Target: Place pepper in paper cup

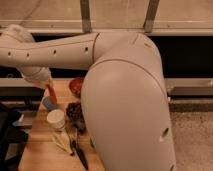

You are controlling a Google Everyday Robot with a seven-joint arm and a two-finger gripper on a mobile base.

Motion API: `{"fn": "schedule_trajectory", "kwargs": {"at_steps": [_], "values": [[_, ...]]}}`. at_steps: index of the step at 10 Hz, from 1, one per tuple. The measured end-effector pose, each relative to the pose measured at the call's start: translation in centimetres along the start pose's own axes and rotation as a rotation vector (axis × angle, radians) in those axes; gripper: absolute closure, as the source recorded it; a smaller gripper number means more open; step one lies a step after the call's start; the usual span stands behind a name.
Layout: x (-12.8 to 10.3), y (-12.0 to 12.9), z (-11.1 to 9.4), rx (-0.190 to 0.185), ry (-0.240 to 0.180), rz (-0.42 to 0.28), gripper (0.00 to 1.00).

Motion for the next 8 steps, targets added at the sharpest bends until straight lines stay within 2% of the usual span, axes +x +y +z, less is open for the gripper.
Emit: {"fn": "schedule_trajectory", "kwargs": {"at_steps": [4, 6, 8], "values": [[-1.0, -0.2, -1.9, 0.025, -0.055, 0.009, 1.0], [-1.0, -0.2, -1.8, 0.028, -0.06, 0.013, 1.0], [-0.9, -0.2, -0.9, 0.012, -0.052, 0.019, 1.0]]}}
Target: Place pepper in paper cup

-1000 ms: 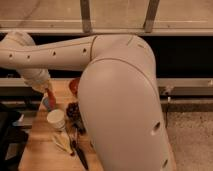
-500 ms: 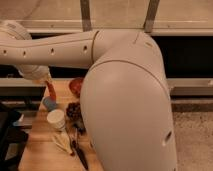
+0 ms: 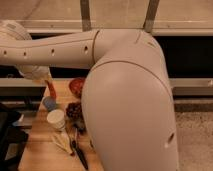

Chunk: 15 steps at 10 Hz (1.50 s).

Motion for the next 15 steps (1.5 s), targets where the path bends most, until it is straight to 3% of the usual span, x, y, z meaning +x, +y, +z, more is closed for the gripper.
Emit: {"fn": "schedule_trajectory", "kwargs": {"at_steps": [3, 8, 13, 15], "values": [[0.6, 0.8, 2.3, -0.046, 0.031, -0.002, 1.0], [2.1, 1.2, 4.5, -0.071, 0.091, -0.003, 1.0], [6.1, 1.7, 9.6, -0.093, 0.229, 0.004, 0.99], [7.1, 2.0, 10.7, -0.105, 0.268, 0.011, 0.87]]}}
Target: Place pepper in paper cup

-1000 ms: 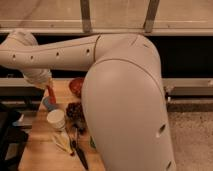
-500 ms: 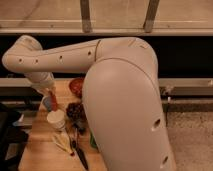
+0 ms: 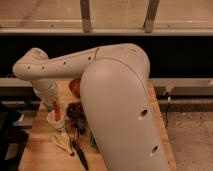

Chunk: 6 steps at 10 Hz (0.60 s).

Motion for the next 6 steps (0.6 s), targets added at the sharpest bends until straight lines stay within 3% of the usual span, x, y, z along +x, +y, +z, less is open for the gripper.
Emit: {"fn": "schedule_trajectory", "kwargs": {"at_steps": [3, 6], "values": [[0.44, 0.58, 0.95, -0.013, 0.041, -0.013, 0.57], [0.47, 0.82, 0.29, -0.038, 0.029, -0.031, 0.27]]}}
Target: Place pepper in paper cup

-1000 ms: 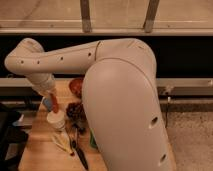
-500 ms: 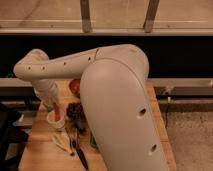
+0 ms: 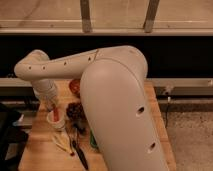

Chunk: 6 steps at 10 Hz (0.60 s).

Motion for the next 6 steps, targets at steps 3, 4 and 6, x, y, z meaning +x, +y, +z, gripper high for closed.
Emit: {"fn": "schedule_trajectory", "kwargs": {"at_steps": [3, 4, 6], "values": [[0.0, 0.0, -0.8, -0.017, -0.022, -0.006, 0.2], [-0.1, -0.1, -0.9, -0.02, -0.028, -0.005, 0.2], [-0.3, -0.3, -2.0, -0.021, -0.06, -0.009, 0.2]]}}
